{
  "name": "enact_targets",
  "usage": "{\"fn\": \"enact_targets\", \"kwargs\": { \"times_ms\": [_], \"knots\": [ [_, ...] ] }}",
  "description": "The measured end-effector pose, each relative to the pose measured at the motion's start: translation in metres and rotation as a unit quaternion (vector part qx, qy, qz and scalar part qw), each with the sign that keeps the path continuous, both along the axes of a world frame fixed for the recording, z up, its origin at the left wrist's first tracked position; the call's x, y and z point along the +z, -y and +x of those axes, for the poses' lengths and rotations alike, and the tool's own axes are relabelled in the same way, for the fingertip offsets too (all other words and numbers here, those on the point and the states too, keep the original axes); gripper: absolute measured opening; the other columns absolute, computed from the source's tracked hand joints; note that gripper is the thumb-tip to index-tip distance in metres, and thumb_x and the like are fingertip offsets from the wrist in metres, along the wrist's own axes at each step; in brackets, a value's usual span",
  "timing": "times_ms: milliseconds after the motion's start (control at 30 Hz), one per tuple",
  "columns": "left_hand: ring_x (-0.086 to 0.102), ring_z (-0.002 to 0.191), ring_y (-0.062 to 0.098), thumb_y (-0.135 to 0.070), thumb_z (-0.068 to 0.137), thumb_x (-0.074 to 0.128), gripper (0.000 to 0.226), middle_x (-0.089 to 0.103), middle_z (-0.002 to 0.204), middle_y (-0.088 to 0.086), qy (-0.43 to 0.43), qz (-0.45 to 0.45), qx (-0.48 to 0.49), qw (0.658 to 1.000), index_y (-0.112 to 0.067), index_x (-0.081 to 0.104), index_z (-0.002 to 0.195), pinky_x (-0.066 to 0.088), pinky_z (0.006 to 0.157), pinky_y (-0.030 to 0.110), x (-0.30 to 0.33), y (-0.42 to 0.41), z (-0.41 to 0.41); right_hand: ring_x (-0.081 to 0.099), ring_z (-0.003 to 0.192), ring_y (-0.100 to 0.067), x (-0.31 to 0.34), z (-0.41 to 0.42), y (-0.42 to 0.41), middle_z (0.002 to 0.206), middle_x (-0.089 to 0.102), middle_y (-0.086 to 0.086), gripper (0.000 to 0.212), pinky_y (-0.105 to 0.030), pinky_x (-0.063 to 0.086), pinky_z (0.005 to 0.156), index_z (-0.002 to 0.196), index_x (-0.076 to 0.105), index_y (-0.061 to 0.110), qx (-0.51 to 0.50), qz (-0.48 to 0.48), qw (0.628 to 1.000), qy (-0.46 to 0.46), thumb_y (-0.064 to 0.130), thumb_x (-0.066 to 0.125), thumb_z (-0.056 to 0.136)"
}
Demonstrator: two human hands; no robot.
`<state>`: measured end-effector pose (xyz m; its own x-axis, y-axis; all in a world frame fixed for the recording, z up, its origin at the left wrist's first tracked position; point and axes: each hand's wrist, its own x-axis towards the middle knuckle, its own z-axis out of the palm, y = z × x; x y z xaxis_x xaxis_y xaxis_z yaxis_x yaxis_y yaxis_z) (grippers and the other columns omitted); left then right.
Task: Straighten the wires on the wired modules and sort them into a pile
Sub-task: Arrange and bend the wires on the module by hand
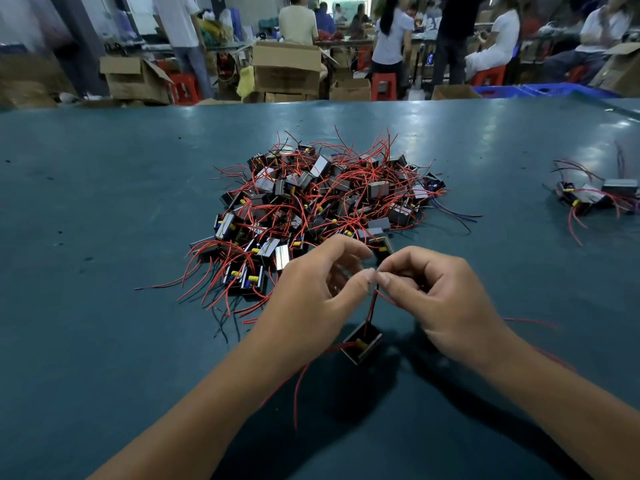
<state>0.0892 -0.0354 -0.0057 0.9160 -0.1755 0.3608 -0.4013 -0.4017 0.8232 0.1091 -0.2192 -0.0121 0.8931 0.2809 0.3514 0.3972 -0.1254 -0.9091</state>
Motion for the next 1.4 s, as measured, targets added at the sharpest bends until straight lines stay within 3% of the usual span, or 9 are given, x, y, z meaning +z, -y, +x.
{"fn": "enact_targets", "kwargs": {
  "times_ms": [267,433,600,700,800,900,1000,1233,1400],
  "knots": [
    [0.049,0.06,0.005,-0.033,0.097,0.064,0.016,0.056,0.068,-0.013,0.049,0.095,0.007,0.994,-0.023,0.067,0.085,0.035,0.056,0.013,0.01,-0.003,-0.003,0.042,0.054,-0.003,0.004,-0.002,0.007,0.058,0.049,0.013,0.006,-0.015,0.037,0.055,0.085,0.069,0.027,-0.014,-0.127,0.983,0.135,0.022,0.067,0.087],
    [0.036,0.046,0.008,-0.02,0.097,0.065,0.024,0.051,0.056,-0.008,-0.125,-0.081,-0.03,0.988,-0.015,0.067,0.073,0.028,0.043,0.023,0.012,0.0,-0.005,0.038,0.063,0.004,0.011,-0.004,0.01,0.075,0.041,0.022,0.006,-0.005,0.031,0.063,0.091,0.069,0.013,-0.046,-0.257,0.917,0.302,0.016,0.065,0.089],
    [0.033,0.037,0.004,-0.016,0.094,0.06,0.028,0.05,0.057,-0.002,-0.352,-0.248,-0.079,0.899,-0.013,0.064,0.067,0.02,0.031,0.013,0.018,0.002,-0.007,0.032,0.073,0.006,0.012,-0.005,0.01,0.083,0.041,0.016,0.017,-0.001,0.028,0.07,0.09,0.068,0.006,-0.015,-0.269,0.895,0.355,0.019,0.058,0.094],
    [0.041,0.038,0.009,-0.016,0.097,0.06,0.024,0.058,0.06,0.0,-0.261,-0.212,-0.056,0.94,-0.015,0.067,0.074,0.026,0.033,0.015,0.016,0.001,-0.005,0.039,0.065,0.003,0.01,-0.004,0.014,0.076,0.048,0.015,0.008,-0.004,0.031,0.066,0.089,0.067,0.011,-0.016,-0.238,0.923,0.301,0.017,0.064,0.092],
    [0.052,0.05,0.007,-0.009,0.094,0.067,0.009,0.063,0.07,-0.008,-0.031,-0.038,-0.023,0.999,-0.018,0.069,0.092,0.041,0.045,0.02,0.015,-0.007,-0.003,0.044,0.058,0.001,0.008,-0.002,0.016,0.07,0.05,0.018,0.002,-0.006,0.032,0.059,0.088,0.067,0.015,-0.012,-0.197,0.948,0.25,0.015,0.066,0.09],
    [0.059,0.071,0.005,-0.011,0.087,0.076,0.01,0.064,0.09,-0.01,0.146,0.137,-0.032,0.979,-0.014,0.074,0.097,0.044,0.065,0.013,0.015,-0.011,0.001,0.042,0.052,-0.003,0.008,0.0,0.018,0.064,0.048,0.018,0.003,-0.007,0.032,0.055,0.088,0.066,0.017,-0.005,-0.169,0.961,0.218,0.016,0.066,0.09],
    [0.057,0.078,-0.001,-0.012,0.086,0.077,0.008,0.065,0.093,-0.002,0.21,0.158,-0.035,0.964,-0.008,0.077,0.093,0.041,0.072,0.01,0.016,-0.011,0.003,0.042,0.052,-0.003,0.009,0.0,0.018,0.064,0.049,0.018,0.003,-0.008,0.032,0.055,0.089,0.066,0.02,0.012,-0.158,0.966,0.204,0.018,0.066,0.09],
    [0.054,0.077,0.008,-0.015,0.095,0.066,0.011,0.059,0.09,-0.002,0.249,0.205,-0.062,0.945,-0.005,0.07,0.094,0.042,0.069,0.017,0.015,-0.011,0.002,0.045,0.057,0.0,0.008,-0.004,0.015,0.069,0.05,0.021,0.001,-0.006,0.032,0.058,0.09,0.066,0.016,0.012,-0.181,0.956,0.231,0.016,0.065,0.09],
    [0.04,0.051,0.001,-0.027,0.096,0.064,0.016,0.05,0.064,-0.016,-0.038,-0.012,-0.111,0.993,-0.016,0.064,0.084,0.034,0.049,0.013,0.014,-0.008,-0.004,0.045,0.064,0.001,0.014,-0.006,0.016,0.073,0.051,0.014,0.005,-0.008,0.032,0.06,0.09,0.068,0.013,-0.014,-0.22,0.932,0.288,0.017,0.064,0.091]
  ]
}}
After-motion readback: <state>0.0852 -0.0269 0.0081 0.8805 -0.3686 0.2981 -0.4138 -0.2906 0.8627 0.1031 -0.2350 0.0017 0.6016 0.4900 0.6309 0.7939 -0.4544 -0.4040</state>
